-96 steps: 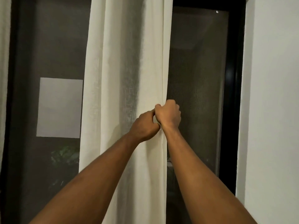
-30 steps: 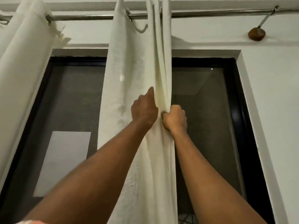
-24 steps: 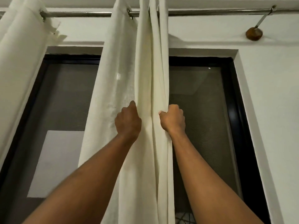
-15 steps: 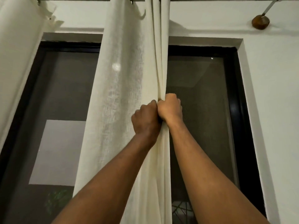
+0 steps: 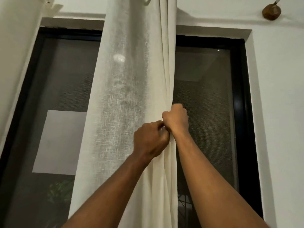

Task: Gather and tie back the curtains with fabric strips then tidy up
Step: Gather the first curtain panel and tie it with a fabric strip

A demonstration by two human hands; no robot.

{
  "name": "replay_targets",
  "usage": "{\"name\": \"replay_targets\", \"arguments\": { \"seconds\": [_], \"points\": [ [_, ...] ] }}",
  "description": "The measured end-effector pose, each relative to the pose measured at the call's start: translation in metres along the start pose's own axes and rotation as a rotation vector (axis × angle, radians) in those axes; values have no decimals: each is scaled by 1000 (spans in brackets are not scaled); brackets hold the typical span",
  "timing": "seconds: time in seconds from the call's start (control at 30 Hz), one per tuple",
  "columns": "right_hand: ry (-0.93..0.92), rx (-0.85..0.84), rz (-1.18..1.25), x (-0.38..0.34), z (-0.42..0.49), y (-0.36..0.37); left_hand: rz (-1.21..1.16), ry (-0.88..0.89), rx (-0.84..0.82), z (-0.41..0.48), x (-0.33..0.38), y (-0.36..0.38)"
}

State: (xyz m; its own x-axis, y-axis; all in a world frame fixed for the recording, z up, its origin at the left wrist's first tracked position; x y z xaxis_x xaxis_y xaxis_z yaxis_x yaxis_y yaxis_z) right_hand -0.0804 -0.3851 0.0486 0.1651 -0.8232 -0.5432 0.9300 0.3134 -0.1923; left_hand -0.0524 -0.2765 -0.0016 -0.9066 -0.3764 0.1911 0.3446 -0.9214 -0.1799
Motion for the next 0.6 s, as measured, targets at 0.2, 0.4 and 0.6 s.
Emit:
{"name": "replay_targets", "arguments": {
  "seconds": [0.2, 0.4, 0.6],
  "points": [
    [-9, -27, 2, 2, 0, 16, 263, -47, 491, 16, -39, -86],
    [-18, -31, 27, -5, -5, 29, 158, -516, 533, 29, -111, -128],
    [-19, -28, 26, -10, -6, 32, 15, -684, 363, 37, -131, -124]
  ]
}}
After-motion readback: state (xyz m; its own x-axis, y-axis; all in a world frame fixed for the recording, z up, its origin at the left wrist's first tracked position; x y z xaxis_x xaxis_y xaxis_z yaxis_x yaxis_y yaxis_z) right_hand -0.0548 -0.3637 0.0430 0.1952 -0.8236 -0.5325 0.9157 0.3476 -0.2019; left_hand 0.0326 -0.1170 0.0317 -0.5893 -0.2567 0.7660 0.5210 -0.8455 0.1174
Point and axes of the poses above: each hand's wrist, its own z-axis towards the middle knuckle, its own y-axis out of the palm, x = y × z, the point moved 10 cm from there along z, towards the middle knuckle, and after that the axes turned 2 degrees about x, right-handed, at the moved point
